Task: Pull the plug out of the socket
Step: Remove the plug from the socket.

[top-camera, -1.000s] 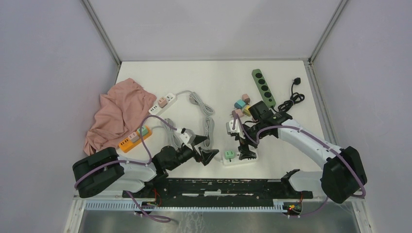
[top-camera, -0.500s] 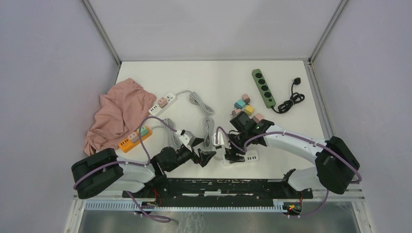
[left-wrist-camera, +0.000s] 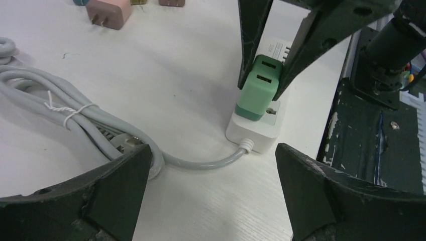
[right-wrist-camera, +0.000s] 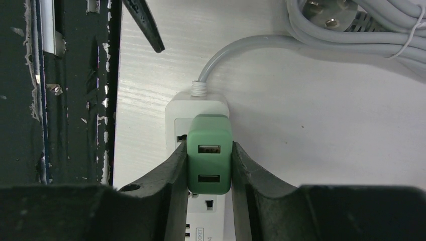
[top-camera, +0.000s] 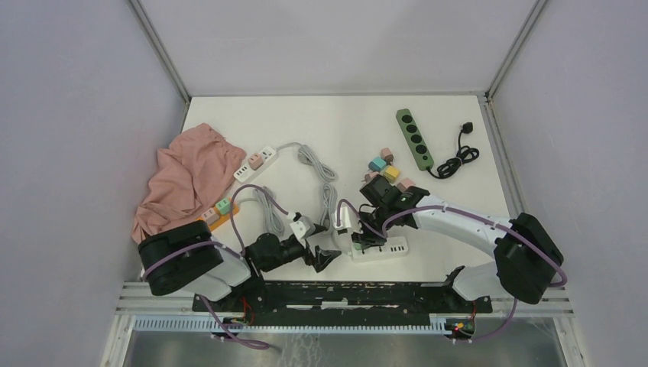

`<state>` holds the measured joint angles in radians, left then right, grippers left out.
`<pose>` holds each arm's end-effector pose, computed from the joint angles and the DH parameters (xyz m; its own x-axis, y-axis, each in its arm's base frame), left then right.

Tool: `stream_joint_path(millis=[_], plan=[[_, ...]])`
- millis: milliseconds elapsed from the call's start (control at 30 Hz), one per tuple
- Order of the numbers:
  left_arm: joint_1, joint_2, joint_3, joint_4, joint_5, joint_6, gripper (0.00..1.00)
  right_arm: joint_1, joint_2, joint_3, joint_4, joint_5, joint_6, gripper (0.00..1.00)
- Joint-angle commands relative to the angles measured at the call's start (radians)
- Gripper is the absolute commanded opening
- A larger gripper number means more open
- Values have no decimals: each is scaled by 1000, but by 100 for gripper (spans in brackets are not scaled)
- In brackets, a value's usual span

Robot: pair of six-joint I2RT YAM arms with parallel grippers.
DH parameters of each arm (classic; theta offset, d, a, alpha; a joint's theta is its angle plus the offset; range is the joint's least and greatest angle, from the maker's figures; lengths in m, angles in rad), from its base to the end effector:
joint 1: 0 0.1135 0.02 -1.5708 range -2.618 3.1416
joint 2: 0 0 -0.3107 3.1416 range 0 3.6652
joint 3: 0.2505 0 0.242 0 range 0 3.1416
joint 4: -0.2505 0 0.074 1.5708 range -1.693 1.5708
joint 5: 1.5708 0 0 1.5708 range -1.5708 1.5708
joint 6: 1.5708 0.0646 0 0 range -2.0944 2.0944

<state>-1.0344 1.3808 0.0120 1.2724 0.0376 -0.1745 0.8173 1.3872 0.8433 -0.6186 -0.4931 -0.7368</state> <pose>0.1027 -0.1775 0.1876 -0.2009 -0.0016 -0.9796 0.8562 0.4856 -0.1764 0.1466 0.2010 0.2288 0.0530 -0.8086 -0.5860 -0.9930 -0.1049 0.0550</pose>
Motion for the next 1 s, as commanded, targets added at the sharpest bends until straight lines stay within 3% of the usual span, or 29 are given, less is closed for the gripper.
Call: stream_joint_path(millis=[0,600,967], plan=[[-3,130,-3,314,90,88,100,-36,-6,67,-17,-54,21,0],[-116,285,61,370,41,225,100,-169,-43,63,-77,-262,-55,0],[-163,357,102,373,10,267,99,-191,-41,48,-78,-290,-91,0]])
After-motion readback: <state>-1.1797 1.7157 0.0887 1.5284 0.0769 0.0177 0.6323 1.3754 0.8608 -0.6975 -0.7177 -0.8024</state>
